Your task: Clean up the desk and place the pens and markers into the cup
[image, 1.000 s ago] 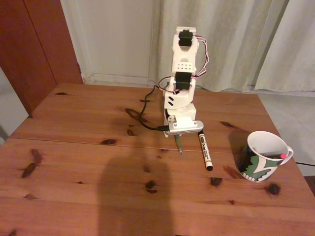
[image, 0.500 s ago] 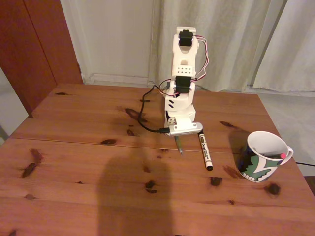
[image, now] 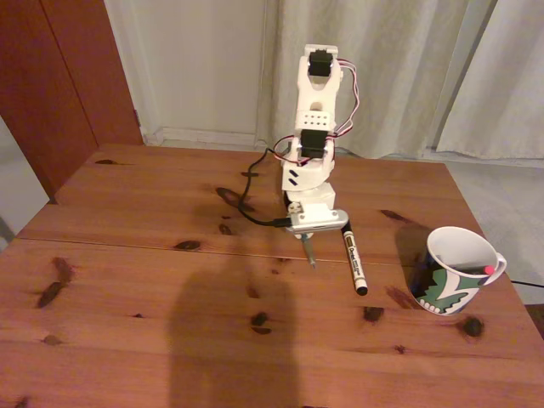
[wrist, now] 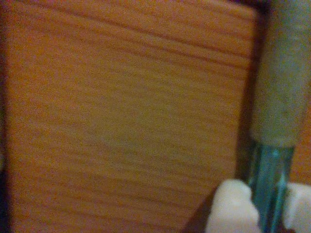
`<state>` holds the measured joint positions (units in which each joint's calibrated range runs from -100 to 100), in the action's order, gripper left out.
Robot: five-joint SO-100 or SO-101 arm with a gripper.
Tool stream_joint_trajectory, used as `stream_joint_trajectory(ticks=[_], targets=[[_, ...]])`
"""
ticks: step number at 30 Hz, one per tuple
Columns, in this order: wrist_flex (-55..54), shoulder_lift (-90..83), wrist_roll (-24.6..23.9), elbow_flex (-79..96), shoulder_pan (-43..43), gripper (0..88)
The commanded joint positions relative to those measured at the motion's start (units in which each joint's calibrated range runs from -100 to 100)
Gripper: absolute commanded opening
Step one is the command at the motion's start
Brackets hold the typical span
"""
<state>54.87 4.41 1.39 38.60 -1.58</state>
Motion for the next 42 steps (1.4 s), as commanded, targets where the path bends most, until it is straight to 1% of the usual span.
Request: stream_joint_trajectory(ticks=[1,6,9,13,16,19,21,26,31,36,39,42], targets=[[-1.24,0.60,0.28,0.36,0.17,0.8],[-1.33,-3.12,-0.08,0.08,-0.31,0.8],[-1.67,-11.07,-2.81,-0.64,-0.47,0.8],[-8.90,-26.54,-7.99,0.36,-0.47,0.7],[-18.53,-34.07,-11.45,3.42,-0.39,0.7],[-29.11,-33.74,-14.49,5.22,-0.47,0.7],[-35.13,-32.58,-15.59,5.86,-0.47,0.7],[-47.00,-27.29,-17.74,5.31,-0.55,0.7],[-59.39,-18.76,-18.31,2.70,-0.55,0.7],[-66.27,-11.23,-18.36,-3.52,-0.55,0.7],[-67.22,-9.00,-18.47,-7.85,-1.92,0.7],[-67.22,-8.59,-19.62,-10.83,-4.17,0.7]])
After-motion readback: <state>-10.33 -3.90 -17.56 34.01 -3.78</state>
